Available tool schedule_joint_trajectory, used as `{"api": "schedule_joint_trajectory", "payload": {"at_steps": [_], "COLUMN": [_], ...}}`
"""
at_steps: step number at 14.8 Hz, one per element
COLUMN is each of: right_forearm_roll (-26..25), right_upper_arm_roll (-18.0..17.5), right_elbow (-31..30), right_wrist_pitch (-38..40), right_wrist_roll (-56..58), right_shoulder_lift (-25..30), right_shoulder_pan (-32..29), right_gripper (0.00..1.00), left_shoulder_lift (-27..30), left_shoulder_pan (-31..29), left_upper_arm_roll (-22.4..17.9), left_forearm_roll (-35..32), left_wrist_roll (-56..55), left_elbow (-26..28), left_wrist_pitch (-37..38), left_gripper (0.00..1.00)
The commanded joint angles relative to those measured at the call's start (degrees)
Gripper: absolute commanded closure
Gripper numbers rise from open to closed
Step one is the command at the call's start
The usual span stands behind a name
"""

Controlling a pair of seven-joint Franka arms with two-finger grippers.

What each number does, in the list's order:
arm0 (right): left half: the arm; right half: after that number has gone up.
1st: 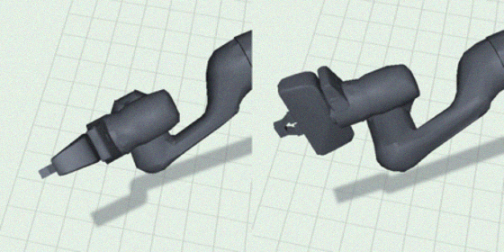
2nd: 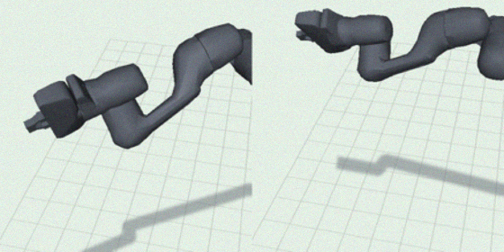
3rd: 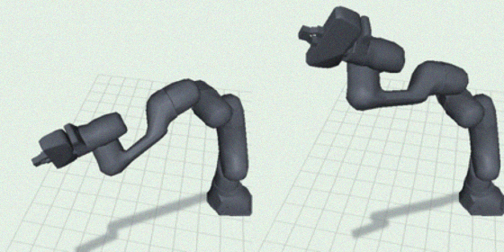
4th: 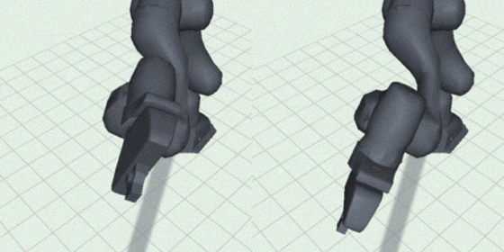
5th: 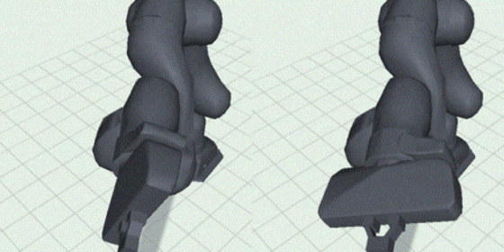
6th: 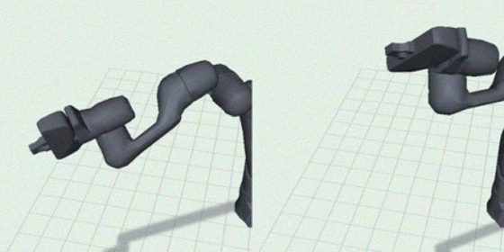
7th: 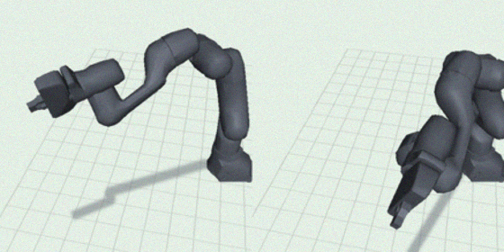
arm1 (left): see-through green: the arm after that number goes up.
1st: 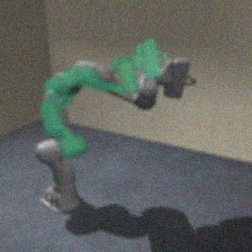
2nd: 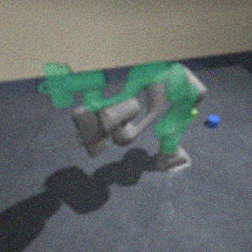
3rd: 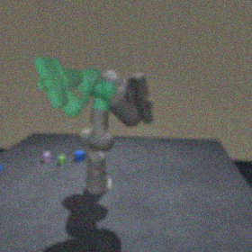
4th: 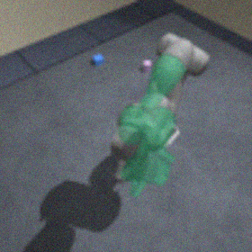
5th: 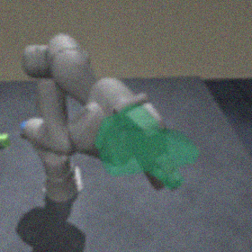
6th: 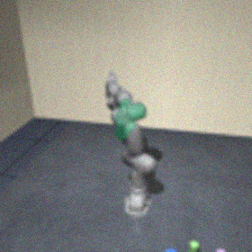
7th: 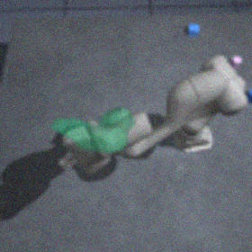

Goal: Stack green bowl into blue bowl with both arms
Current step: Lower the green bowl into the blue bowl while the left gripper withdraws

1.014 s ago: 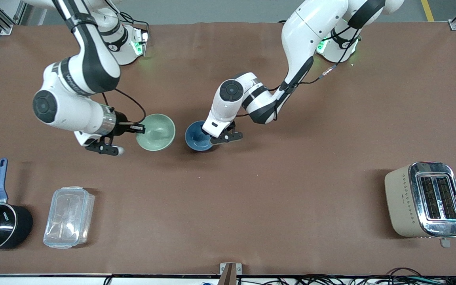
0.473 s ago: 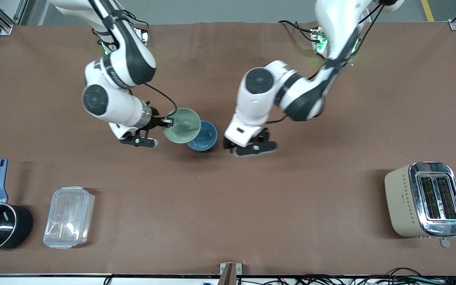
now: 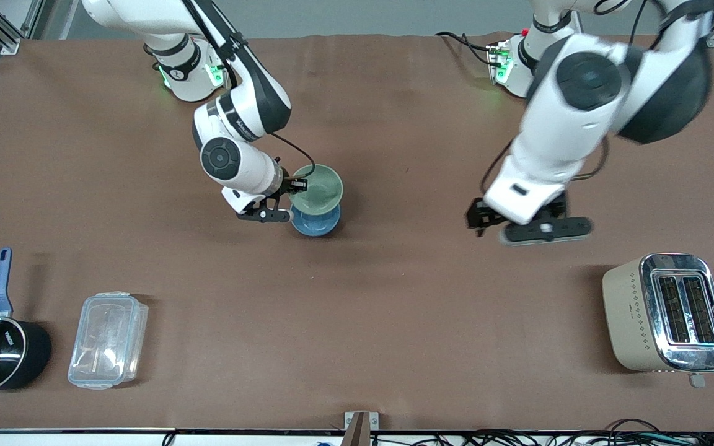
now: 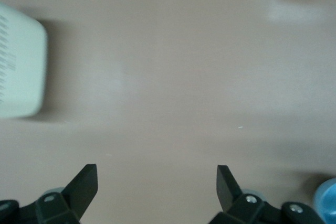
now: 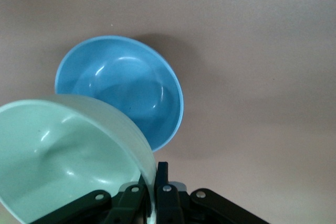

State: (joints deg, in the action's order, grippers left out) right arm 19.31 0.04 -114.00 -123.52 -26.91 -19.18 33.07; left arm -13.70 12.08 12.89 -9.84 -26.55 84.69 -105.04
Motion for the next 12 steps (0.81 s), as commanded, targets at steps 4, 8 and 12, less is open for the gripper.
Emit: {"api": "schedule_joint_trajectory", "payload": {"at_steps": [4, 8, 12], "right_forearm_roll": [1.1, 0.8, 0.9], "right_upper_arm_roll": [0.7, 0.7, 0.7], "right_elbow": [-0.9, -1.3, -1.3], "right_wrist_pitch": [-3.1, -6.5, -8.1], "right_wrist_roll": [-0.1, 0.0, -0.1], "right_shoulder_lift": [-1.0, -3.2, -4.4], "right_shoulder_pan": [-0.5, -0.2, 0.1], "right_gripper": [0.98, 0.98, 0.95], "left_shoulder_lift": [10.0, 14.7, 19.8], "left_shoulder_pan": [-9.4, -9.7, -5.0], "left_upper_arm_roll": [0.4, -4.6, -9.9], "left_forearm_roll": [4.9, 8.6, 8.6], "left_wrist_roll": [19.6, 27.6, 29.3], "left_elbow": [1.3, 4.3, 10.8], "left_wrist_pitch": [11.0, 12.6, 13.0], "left_gripper": [0.0, 0.0, 0.0]}}
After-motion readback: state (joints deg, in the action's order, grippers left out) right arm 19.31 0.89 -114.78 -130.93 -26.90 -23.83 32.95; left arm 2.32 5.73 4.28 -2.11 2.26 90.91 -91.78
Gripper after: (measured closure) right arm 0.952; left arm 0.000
